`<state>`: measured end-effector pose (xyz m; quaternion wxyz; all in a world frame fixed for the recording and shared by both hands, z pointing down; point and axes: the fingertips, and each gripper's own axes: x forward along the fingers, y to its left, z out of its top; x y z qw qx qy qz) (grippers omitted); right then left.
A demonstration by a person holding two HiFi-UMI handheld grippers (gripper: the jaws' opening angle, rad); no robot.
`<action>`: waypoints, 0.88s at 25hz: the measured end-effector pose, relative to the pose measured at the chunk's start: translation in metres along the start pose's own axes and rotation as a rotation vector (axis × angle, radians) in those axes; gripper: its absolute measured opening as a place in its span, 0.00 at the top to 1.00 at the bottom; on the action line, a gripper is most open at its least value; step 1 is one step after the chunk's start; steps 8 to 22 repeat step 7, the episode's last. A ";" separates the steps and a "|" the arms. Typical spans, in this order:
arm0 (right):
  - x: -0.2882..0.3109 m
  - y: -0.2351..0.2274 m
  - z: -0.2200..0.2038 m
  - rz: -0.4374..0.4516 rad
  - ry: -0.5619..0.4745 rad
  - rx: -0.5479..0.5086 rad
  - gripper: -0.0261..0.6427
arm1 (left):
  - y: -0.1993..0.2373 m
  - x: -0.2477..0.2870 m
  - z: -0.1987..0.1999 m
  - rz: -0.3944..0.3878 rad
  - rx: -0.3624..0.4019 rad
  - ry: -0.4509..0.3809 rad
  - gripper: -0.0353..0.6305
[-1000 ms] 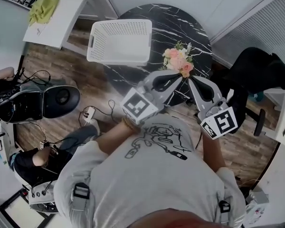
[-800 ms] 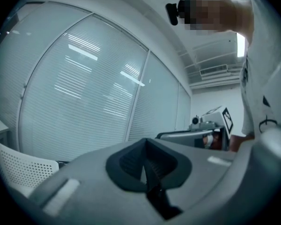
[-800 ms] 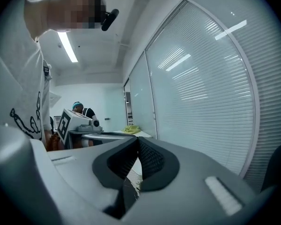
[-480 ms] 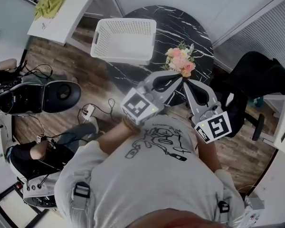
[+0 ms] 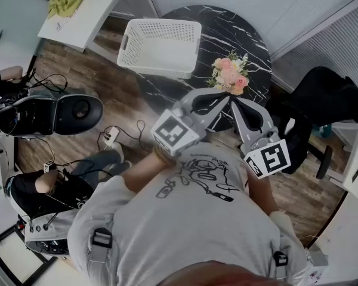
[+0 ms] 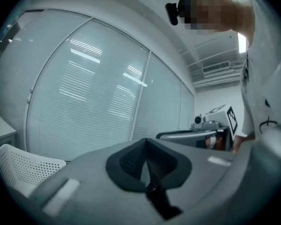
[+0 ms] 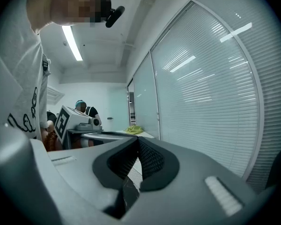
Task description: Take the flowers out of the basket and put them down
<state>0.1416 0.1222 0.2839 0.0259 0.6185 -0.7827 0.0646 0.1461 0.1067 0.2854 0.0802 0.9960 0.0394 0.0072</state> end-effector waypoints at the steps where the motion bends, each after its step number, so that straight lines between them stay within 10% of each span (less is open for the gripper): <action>1: 0.000 0.000 0.000 -0.001 0.000 0.001 0.95 | 0.000 0.000 0.001 0.002 -0.006 -0.003 0.94; 22: 0.004 0.000 0.002 -0.003 -0.007 0.008 0.95 | 0.003 -0.002 0.000 -0.008 0.010 -0.001 0.94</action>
